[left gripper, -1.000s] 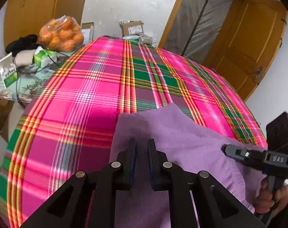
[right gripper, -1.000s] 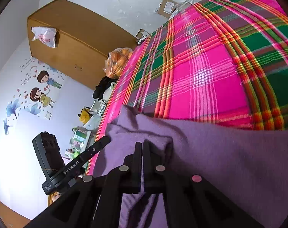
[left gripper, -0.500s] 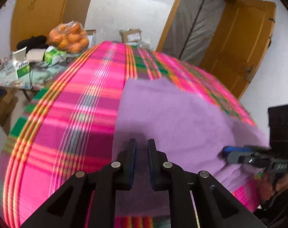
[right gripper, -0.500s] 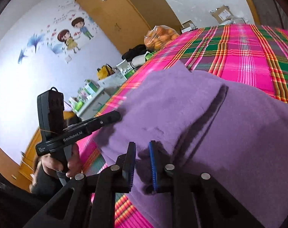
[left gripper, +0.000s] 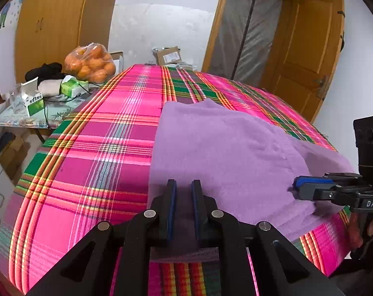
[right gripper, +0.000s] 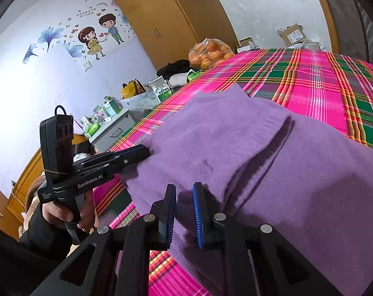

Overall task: Fold clothes
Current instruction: 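Open the left gripper and release the folded sweater edge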

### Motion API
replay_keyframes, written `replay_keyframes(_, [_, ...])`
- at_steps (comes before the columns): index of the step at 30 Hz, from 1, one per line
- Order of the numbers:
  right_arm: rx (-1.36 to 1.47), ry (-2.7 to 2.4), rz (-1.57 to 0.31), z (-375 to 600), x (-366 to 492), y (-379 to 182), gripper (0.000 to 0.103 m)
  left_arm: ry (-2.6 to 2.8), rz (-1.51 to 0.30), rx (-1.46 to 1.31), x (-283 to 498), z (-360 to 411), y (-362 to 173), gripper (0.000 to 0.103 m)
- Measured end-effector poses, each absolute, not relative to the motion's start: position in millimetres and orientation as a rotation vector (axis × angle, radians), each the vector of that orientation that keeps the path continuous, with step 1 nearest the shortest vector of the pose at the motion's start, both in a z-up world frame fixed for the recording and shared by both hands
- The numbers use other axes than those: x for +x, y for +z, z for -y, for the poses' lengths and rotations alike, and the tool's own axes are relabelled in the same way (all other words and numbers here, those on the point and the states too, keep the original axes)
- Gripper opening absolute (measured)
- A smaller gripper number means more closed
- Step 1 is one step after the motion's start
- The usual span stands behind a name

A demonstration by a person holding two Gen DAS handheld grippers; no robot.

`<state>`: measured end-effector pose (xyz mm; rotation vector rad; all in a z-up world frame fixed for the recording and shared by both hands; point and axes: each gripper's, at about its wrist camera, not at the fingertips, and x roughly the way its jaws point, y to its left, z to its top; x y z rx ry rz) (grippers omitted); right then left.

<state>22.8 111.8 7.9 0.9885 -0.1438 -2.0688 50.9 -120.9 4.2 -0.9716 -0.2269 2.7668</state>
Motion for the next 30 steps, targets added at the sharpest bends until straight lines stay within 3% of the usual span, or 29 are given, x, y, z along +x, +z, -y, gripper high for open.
replay_keyframes(8, [0.991, -2.082, 0.096, -112, 23, 11, 0.011, 2.752, 0.212, -1.011, 39, 113, 17, 0.013])
replay_keyframes(18, [0.975, -2.251, 0.19, -128, -25, 30, 0.011, 2.646, 0.093, -0.994, -29, 49, 45, 0.015])
replay_keyframes(25, [1.083, -2.271, 0.292, -139, -61, 10, 0.011, 2.6, 0.001, -1.17, -67, 22, 22, 0.015])
replay_keyframes(30, [1.08, -2.219, 0.397, -152, -67, 4, 0.011, 2.606, 0.032, -1.143, -61, 27, 25, 0.015])
